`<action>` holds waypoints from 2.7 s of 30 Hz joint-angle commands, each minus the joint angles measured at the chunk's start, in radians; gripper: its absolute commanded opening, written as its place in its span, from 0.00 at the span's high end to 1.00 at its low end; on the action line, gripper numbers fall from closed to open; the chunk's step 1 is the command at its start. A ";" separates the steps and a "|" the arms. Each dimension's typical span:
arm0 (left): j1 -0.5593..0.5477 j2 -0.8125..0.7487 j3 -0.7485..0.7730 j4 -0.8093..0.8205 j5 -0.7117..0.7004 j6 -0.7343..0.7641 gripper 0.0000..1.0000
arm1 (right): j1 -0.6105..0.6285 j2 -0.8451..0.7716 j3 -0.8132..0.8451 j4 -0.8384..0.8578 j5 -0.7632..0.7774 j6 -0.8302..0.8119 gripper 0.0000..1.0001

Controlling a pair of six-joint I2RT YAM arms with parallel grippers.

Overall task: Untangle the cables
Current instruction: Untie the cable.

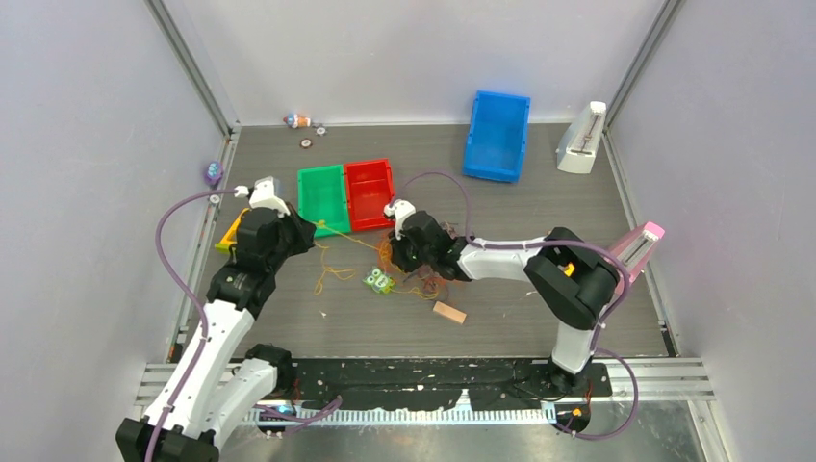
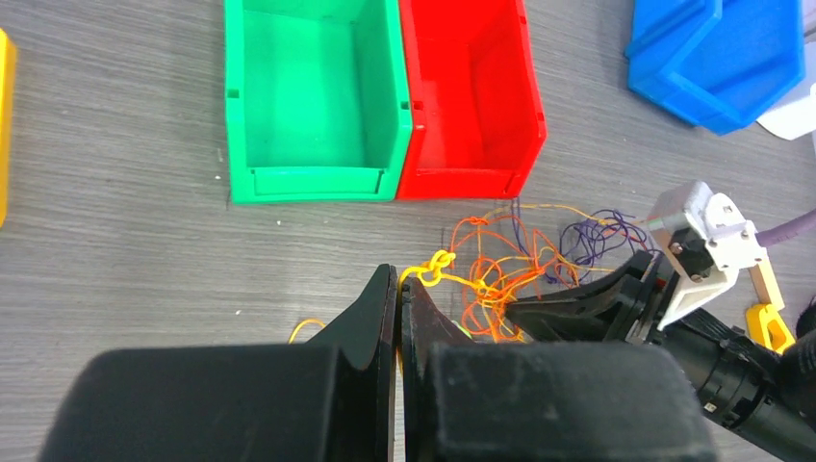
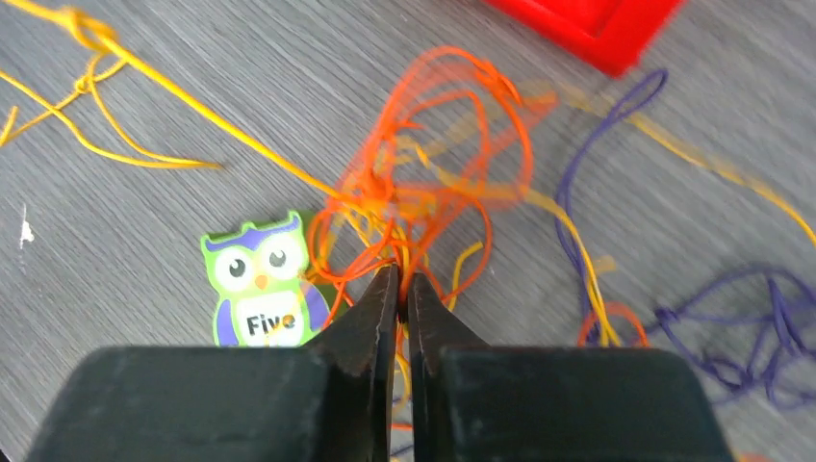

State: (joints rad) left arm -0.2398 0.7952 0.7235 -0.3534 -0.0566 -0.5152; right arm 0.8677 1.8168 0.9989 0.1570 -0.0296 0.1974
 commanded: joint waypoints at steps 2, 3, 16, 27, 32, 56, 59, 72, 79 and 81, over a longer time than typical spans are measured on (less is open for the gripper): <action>0.026 -0.037 0.069 -0.021 -0.109 -0.011 1.00 | -0.019 -0.169 -0.181 0.017 0.229 0.078 0.94; 0.032 -0.034 0.072 -0.032 -0.125 -0.016 1.00 | -0.054 -0.237 -0.212 0.020 0.235 0.095 0.95; 0.108 -0.019 0.062 -0.050 -0.199 -0.097 1.00 | -0.490 -0.541 -0.430 -0.315 0.544 0.451 0.95; 0.105 0.065 0.010 0.070 0.103 -0.031 1.00 | -0.516 -0.642 -0.447 -0.088 -0.014 0.159 0.15; -0.047 0.182 0.112 0.033 0.171 0.102 0.93 | -0.513 -0.631 -0.384 -0.193 0.089 0.143 0.06; -0.421 0.848 0.514 -0.021 -0.005 0.414 0.24 | -0.406 -0.277 -0.018 -0.255 0.109 0.123 0.05; -0.420 0.805 0.458 0.020 -0.019 0.403 0.24 | -0.391 -0.173 0.031 -0.262 0.190 0.149 0.05; -0.405 0.686 0.319 0.115 0.046 0.429 0.23 | -0.389 -0.189 -0.127 0.007 -0.141 0.136 0.94; -0.405 0.628 0.247 0.207 0.160 0.511 0.24 | -0.389 -0.369 -0.161 -0.063 -0.338 0.076 0.94; -0.405 0.608 0.224 0.227 0.164 0.543 0.24 | -0.389 -0.412 -0.163 -0.085 -0.360 0.065 0.94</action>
State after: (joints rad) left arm -0.6479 1.4666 0.9760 -0.2333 0.0586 -0.0437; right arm 0.4744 1.5078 0.8371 0.0525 -0.2665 0.3073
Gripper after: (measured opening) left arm 0.765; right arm 0.097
